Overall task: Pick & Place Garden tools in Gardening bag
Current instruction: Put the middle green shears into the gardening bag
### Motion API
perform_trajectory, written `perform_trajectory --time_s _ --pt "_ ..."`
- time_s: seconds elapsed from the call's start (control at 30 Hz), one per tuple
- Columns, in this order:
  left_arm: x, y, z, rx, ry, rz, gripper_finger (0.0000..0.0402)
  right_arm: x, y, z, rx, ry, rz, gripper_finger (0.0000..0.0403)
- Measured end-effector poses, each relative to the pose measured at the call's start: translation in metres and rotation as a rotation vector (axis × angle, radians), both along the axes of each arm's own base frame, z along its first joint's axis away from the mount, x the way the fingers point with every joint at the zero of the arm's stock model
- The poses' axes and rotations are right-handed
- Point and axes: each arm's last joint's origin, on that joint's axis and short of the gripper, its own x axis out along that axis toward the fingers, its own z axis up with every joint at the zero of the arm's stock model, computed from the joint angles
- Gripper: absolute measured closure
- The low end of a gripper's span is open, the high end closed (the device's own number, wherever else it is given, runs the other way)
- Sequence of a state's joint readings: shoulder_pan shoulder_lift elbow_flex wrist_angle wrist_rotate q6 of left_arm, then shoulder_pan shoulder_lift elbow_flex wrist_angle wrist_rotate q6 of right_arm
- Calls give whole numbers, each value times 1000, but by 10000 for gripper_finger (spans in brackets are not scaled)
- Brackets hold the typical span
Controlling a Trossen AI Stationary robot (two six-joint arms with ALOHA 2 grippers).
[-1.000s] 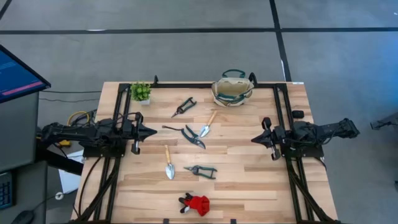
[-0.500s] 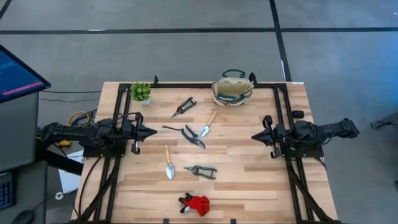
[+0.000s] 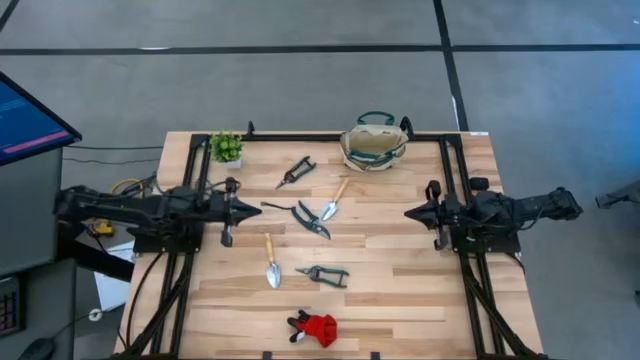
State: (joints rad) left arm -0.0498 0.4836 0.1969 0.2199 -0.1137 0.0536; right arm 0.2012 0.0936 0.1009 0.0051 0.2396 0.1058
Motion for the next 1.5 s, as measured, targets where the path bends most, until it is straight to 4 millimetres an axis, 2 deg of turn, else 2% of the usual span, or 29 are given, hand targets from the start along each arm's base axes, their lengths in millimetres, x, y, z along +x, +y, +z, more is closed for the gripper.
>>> perform_trajectory --time_s 0.2,0.43,0.7,0.97,1.2,1.5 --pt "17 4 -13 29 143 158 400 11 1 -11 48 124 -54 402" --pt "22 4 -18 -6 168 173 400 19 1 -18 101 196 -96 402" --pt "22 4 -17 -80 145 175 400 29 4 -8 50 102 -84 402" --pt "23 7 -15 -85 123 194 400 47 7 14 -1 144 -81 402" --pt "26 15 -17 -88 122 248 400 63 11 9 -139 239 -71 402" --pt "42 13 -31 -109 187 111 400 68 12 7 -146 240 -70 402"
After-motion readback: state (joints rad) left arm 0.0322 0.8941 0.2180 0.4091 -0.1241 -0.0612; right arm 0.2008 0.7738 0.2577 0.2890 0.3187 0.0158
